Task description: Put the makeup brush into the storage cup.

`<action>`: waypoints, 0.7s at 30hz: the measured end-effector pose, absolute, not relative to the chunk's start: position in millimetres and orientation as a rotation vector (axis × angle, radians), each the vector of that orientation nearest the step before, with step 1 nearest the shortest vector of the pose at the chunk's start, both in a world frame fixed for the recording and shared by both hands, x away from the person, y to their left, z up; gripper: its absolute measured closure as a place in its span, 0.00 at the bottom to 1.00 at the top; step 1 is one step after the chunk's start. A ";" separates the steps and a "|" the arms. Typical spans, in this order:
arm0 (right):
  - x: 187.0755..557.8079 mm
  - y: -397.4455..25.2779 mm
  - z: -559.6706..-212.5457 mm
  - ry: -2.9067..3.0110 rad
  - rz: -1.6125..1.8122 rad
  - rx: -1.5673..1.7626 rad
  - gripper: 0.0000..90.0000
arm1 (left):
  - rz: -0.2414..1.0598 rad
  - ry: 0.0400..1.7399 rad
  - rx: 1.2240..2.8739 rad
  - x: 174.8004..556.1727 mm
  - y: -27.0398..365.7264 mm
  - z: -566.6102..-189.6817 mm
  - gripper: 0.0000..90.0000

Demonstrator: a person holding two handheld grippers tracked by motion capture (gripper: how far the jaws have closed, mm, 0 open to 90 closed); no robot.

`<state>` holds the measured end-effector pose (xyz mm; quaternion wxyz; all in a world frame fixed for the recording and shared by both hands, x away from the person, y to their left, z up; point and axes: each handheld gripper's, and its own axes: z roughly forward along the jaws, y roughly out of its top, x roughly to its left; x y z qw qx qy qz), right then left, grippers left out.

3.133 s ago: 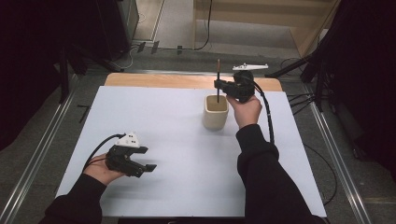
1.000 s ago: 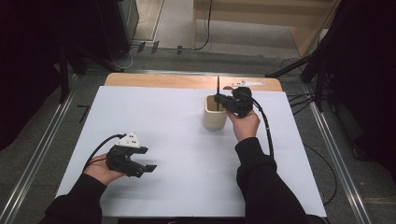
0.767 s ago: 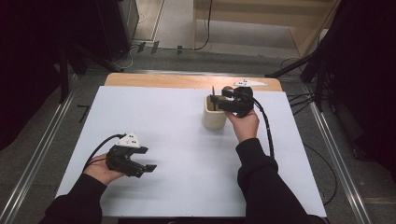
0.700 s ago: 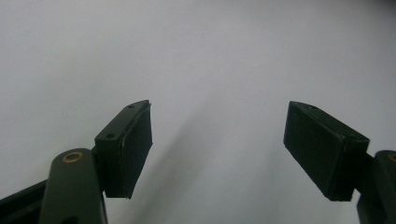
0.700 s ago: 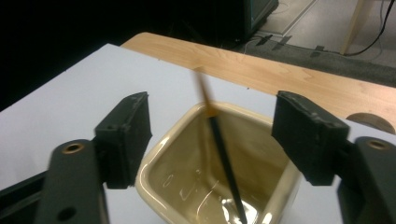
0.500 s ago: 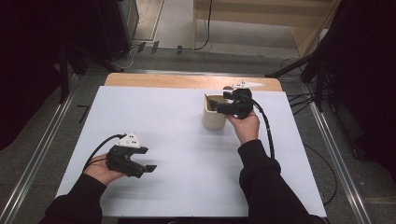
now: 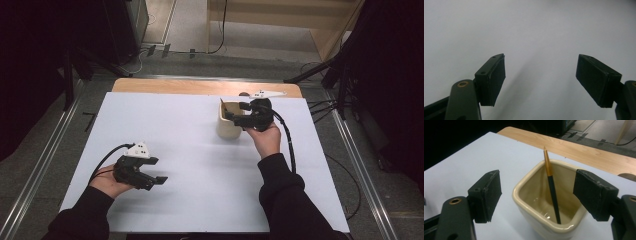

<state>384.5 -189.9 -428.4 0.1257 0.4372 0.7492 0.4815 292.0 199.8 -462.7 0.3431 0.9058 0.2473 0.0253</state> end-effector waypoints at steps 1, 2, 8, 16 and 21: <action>383.0 -190.0 -428.7 2.187 1.412 1.269 0.26 | 0.066 0.642 2.355 292.0 200.0 -462.6 0.27; 381.3 -189.8 -428.9 2.194 1.411 1.266 0.26 | 0.066 0.642 2.352 292.2 200.3 -462.7 0.27; 374.1 -189.3 -428.7 2.215 1.392 1.250 0.26 | 0.065 0.643 2.352 292.3 200.5 -462.5 0.27; 366.4 -186.2 -429.0 2.231 1.400 1.222 0.24 | 0.068 0.648 2.344 292.1 201.8 -462.0 0.27; 361.9 -185.6 -428.5 2.253 1.396 1.216 0.24 | 0.067 0.645 2.348 291.8 201.5 -461.9 0.27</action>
